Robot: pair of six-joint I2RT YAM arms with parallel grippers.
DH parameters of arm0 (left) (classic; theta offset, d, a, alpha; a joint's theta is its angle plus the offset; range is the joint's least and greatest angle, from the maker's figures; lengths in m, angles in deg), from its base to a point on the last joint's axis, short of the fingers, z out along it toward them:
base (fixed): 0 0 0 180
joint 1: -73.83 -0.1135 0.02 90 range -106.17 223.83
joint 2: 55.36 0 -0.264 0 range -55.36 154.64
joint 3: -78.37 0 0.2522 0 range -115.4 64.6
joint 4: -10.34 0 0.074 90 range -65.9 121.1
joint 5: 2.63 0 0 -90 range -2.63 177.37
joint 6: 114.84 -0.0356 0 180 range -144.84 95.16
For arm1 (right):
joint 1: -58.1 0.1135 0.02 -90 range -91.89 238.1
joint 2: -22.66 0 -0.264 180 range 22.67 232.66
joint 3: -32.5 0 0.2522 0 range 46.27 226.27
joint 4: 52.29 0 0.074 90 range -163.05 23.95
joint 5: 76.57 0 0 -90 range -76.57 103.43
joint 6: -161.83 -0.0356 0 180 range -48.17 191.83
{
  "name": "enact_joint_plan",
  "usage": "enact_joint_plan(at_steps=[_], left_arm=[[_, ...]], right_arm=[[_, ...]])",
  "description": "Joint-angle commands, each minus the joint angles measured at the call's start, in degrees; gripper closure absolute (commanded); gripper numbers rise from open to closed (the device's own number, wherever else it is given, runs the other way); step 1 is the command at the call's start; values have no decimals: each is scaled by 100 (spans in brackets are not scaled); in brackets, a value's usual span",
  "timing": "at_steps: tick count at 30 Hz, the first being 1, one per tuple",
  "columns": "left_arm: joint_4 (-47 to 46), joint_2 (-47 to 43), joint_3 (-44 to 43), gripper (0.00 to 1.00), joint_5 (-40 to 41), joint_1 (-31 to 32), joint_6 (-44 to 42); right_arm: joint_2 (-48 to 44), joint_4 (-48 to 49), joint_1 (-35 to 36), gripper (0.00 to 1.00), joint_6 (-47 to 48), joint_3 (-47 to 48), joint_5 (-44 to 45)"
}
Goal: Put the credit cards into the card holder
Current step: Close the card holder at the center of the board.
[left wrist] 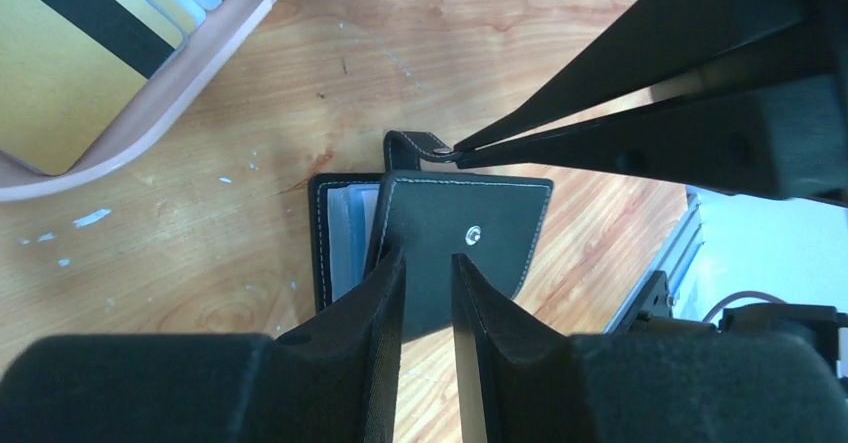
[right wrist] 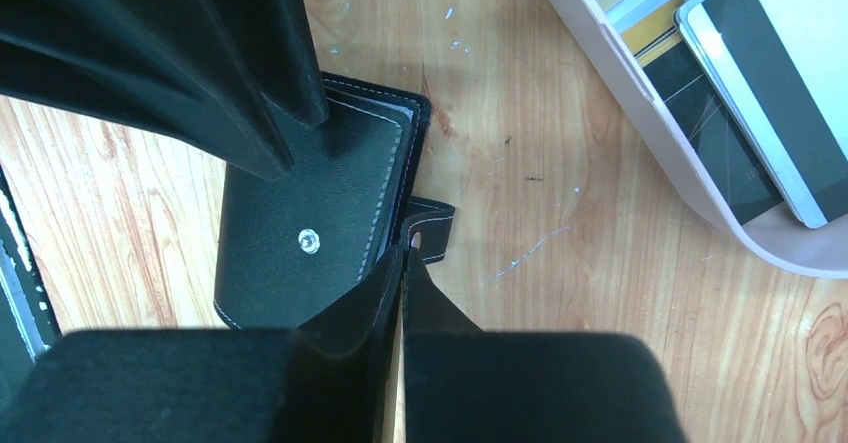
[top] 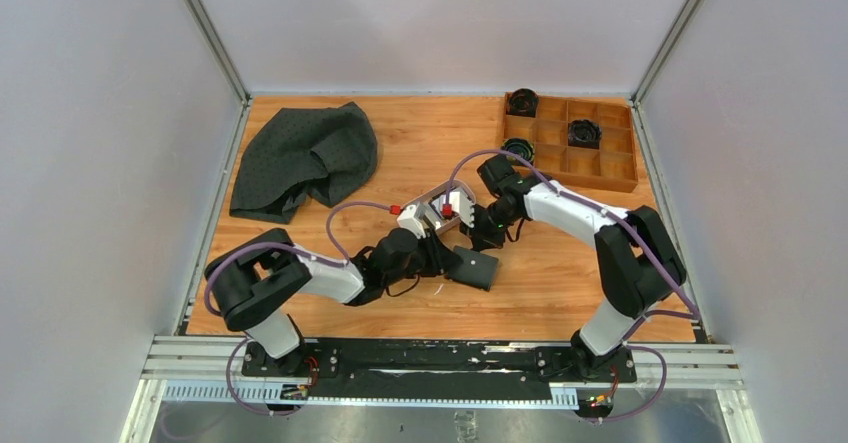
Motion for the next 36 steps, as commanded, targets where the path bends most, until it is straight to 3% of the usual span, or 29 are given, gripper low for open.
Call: enact_joint_plan(at_steps=[1, 8, 12, 18, 25, 36], left_arm=[[-779, 500, -204, 74, -257, -18, 36], [-797, 1012, -275, 77, -211, -23, 153], [-823, 1212, -124, 82, -73, -18, 360], [-1730, 1295, 128, 80, -210, -34, 270], [-1811, 865, 207, 74, -403, -66, -416], [-1653, 1157, 143, 78, -641, -71, -405]], right_arm=[[-192, 124, 66, 98, -182, -121, 93], [-414, 227, -17, 98, -265, -163, 33], [-594, 89, 22, 98, 172, -461, -652], [-672, 25, 156, 98, 805, -913, -773], [-420, 59, 178, 98, 673, -888, -412], [-464, 76, 214, 100, 317, -809, -539]])
